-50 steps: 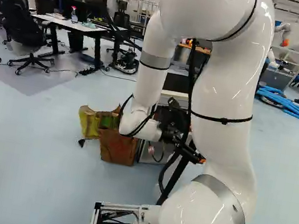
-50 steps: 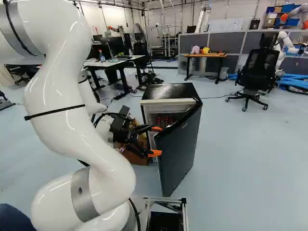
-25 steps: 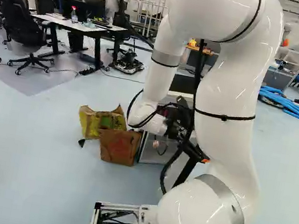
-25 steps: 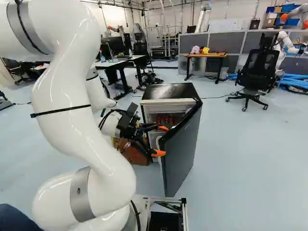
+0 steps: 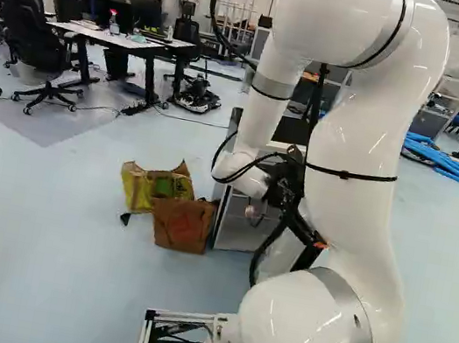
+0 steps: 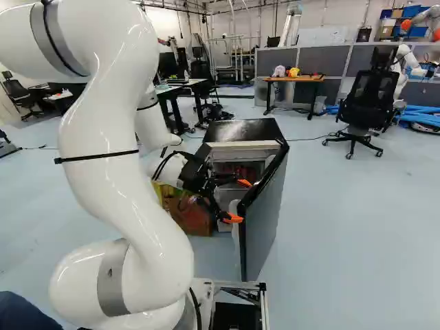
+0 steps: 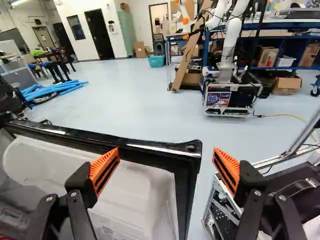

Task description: Grab a drink from the fridge

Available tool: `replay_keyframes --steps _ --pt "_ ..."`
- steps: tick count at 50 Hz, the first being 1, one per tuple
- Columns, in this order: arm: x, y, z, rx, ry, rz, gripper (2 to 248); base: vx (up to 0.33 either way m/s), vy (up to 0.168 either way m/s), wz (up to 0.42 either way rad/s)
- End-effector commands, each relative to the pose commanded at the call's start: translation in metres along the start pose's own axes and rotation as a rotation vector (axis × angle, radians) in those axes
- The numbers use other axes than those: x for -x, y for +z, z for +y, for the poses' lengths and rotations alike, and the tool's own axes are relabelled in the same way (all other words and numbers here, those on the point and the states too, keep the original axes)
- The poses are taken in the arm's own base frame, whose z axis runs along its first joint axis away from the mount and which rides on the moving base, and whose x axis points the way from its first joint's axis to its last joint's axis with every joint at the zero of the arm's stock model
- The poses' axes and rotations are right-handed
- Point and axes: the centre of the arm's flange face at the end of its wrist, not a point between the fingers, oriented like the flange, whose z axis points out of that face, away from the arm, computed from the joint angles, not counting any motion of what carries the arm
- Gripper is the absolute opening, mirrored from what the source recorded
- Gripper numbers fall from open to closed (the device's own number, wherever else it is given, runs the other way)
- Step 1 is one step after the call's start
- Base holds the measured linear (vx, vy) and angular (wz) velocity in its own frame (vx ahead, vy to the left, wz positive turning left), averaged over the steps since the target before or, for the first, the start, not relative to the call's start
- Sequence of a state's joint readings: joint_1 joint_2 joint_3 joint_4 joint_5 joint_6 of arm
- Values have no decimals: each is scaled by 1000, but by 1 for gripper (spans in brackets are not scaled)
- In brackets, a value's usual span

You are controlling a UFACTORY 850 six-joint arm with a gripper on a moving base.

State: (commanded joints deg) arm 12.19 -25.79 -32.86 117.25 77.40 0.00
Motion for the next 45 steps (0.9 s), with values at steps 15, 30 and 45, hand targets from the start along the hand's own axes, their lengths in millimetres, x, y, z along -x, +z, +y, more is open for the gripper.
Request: replay_keyframes --steps 15,30,45 --pt "-8 23 -29 86 66 -7 247 0 0 0" --pt "-18 49 -57 166 130 -11 247 0 0 0" --pt "-27 76 -83 228 190 -14 247 0 0 0"
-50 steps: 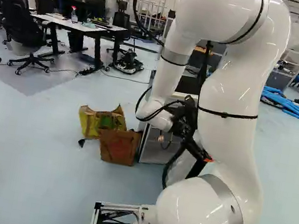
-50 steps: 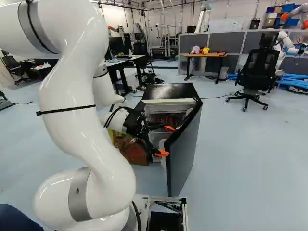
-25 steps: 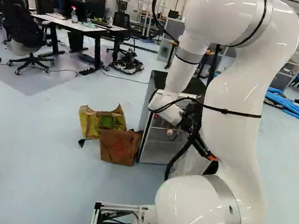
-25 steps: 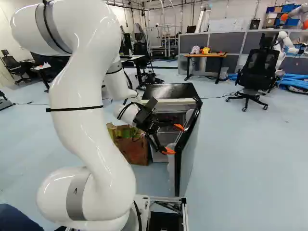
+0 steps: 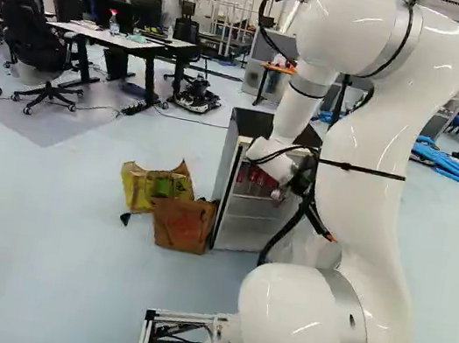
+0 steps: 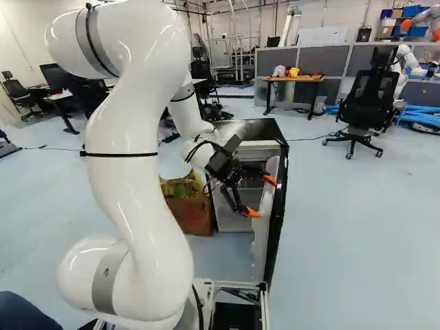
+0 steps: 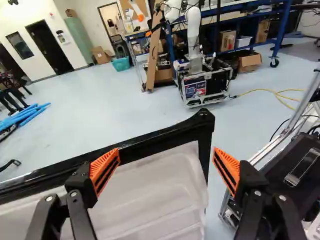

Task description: Grab a drink from the fridge

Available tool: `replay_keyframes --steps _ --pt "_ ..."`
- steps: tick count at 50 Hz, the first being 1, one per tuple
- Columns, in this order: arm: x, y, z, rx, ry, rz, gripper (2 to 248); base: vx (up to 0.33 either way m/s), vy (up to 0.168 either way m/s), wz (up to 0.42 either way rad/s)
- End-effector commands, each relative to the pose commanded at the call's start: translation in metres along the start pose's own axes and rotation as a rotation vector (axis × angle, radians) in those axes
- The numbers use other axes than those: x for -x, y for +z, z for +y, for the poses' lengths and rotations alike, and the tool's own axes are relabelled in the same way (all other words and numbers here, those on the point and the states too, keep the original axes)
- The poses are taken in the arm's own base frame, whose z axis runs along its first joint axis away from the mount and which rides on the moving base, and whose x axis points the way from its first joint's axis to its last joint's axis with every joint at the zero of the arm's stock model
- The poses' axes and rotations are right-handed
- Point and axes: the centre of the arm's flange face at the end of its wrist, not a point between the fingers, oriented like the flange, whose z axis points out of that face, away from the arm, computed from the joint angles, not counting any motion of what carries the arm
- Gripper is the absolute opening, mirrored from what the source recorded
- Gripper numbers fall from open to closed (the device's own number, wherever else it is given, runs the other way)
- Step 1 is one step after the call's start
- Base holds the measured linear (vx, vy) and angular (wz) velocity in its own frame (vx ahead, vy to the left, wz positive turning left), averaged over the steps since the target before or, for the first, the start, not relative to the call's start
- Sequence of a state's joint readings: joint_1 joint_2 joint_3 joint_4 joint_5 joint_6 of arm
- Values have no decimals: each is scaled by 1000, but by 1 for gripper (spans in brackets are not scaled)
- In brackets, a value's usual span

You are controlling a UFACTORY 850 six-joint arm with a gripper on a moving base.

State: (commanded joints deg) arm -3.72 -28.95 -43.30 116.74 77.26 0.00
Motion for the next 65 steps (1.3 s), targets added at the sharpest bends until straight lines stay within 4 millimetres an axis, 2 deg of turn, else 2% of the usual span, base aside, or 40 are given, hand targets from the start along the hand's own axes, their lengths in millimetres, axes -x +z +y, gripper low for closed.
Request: replay_keyframes --steps 37,65 --pt "-6 53 -75 93 133 -57 247 0 0 0" --pt "-9 91 -120 125 216 -114 247 0 0 0"
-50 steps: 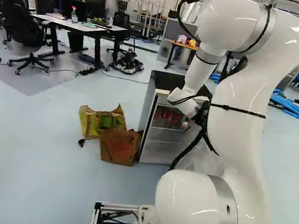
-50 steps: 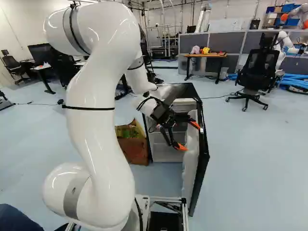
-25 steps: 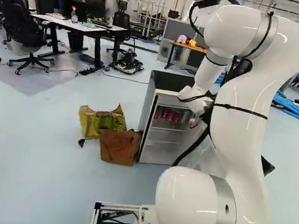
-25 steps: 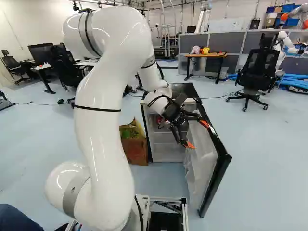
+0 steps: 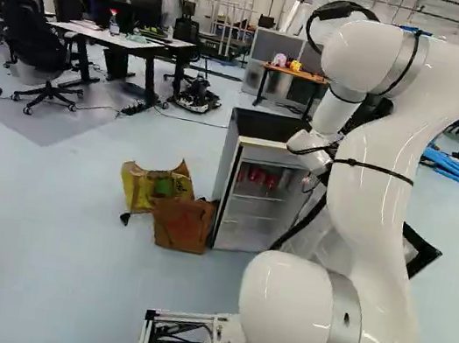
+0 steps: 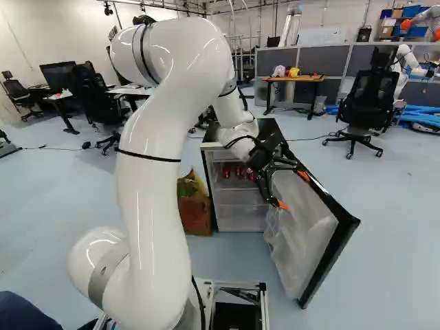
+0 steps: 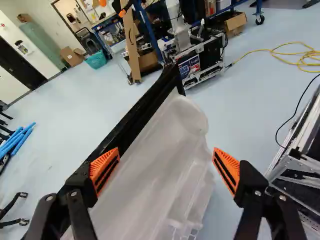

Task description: Grab a drink from the fridge

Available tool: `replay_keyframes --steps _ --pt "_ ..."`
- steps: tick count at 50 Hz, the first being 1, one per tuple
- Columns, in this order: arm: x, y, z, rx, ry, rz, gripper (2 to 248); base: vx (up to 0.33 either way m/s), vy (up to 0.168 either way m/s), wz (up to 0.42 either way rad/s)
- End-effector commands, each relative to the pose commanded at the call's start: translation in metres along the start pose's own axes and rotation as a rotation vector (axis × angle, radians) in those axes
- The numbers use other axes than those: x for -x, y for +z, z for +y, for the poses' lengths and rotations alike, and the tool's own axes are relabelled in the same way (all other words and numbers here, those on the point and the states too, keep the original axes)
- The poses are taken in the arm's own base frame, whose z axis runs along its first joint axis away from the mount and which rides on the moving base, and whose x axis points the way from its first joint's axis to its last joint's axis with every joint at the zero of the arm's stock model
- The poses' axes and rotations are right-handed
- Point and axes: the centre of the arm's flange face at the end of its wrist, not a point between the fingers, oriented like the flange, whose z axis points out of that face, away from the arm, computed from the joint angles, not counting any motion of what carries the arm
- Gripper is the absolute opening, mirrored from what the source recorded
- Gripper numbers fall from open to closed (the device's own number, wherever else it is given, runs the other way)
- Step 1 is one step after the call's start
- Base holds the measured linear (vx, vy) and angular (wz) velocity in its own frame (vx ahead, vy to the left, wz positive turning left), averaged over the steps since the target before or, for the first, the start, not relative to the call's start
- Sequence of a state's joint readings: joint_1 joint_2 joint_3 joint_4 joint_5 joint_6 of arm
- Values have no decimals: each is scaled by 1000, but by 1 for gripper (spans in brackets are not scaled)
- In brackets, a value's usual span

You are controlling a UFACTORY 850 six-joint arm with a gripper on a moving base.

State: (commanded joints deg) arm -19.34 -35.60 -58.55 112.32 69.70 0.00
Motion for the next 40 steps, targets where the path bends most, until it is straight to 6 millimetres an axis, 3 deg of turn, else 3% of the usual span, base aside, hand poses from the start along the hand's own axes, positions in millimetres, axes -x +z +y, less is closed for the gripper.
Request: replay_keyframes --steps 21,40 --pt "1 -1 1 -25 -14 -19 247 0 0 0" --pt "-7 -10 30 -145 -118 -16 247 0 0 0"
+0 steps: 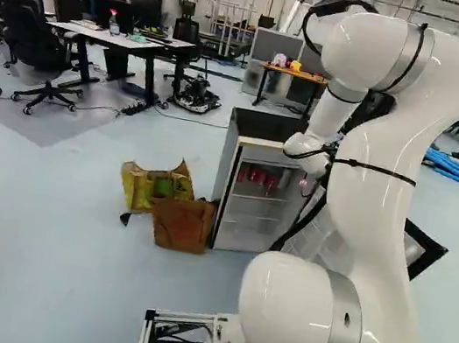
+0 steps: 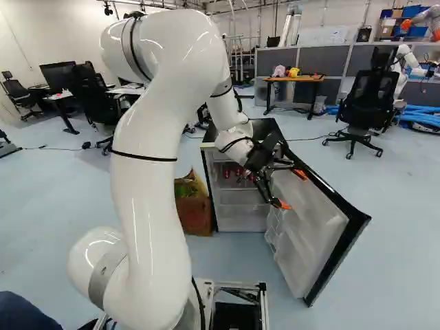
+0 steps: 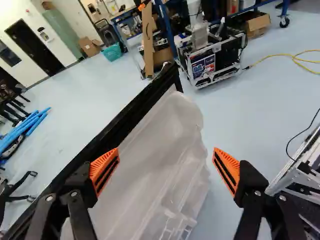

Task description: Grab a drink from the fridge

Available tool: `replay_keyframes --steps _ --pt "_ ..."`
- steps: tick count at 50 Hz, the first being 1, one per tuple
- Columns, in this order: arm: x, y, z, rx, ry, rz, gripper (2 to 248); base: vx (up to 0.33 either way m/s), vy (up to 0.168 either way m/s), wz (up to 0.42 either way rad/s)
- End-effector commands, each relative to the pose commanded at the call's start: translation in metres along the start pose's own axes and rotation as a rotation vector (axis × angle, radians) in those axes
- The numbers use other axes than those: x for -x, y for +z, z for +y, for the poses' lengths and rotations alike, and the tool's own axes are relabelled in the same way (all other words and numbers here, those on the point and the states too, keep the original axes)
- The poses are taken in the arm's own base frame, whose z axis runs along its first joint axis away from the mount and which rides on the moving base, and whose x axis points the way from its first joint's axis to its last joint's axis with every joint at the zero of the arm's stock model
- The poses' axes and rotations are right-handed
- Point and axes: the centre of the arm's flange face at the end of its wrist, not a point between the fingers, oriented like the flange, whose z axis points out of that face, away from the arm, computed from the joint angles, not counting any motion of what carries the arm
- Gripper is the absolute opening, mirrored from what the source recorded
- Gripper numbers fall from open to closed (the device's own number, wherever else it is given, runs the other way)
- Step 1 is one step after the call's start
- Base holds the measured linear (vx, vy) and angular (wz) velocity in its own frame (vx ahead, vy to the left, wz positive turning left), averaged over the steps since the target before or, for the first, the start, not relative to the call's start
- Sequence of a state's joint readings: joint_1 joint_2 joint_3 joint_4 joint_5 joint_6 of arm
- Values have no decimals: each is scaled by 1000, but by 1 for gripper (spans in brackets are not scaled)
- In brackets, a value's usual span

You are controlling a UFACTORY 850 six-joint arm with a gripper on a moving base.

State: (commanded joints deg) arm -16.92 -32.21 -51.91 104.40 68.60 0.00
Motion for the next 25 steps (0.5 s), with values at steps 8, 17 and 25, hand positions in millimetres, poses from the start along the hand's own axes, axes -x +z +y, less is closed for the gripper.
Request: replay_keyframes --steps 8,17,25 --pt "-3 -7 13 -85 -62 -1 247 0 0 0" --pt "-6 -16 27 -184 -131 -6 247 0 0 0" --pt "-9 -23 41 -273 -192 -11 247 0 0 0"
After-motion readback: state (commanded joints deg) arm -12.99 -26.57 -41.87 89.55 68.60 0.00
